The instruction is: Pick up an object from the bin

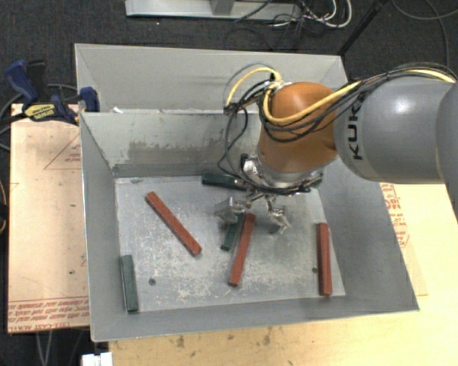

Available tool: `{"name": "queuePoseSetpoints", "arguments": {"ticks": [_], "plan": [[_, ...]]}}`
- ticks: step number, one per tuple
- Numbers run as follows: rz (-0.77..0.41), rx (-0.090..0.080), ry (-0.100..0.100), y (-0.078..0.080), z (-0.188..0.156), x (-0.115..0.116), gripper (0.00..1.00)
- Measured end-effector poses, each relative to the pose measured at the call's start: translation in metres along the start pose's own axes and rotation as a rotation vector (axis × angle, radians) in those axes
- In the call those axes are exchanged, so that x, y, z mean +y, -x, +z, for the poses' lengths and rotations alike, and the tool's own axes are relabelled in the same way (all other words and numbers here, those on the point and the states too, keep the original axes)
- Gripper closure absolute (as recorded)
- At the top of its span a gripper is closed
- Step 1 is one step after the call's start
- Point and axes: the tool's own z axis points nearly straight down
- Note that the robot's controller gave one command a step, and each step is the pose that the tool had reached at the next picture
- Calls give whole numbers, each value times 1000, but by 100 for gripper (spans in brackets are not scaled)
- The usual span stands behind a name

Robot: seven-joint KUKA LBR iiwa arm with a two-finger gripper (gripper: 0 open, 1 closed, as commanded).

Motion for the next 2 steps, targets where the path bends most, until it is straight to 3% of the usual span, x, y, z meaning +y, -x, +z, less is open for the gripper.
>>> {"name": "queuePoseSetpoints", "arguments": {"ticks": [1,2], "plan": [[1,1,-3,0,-6,-2,100],[89,4,-14,-111,-148,-32,100]]}}
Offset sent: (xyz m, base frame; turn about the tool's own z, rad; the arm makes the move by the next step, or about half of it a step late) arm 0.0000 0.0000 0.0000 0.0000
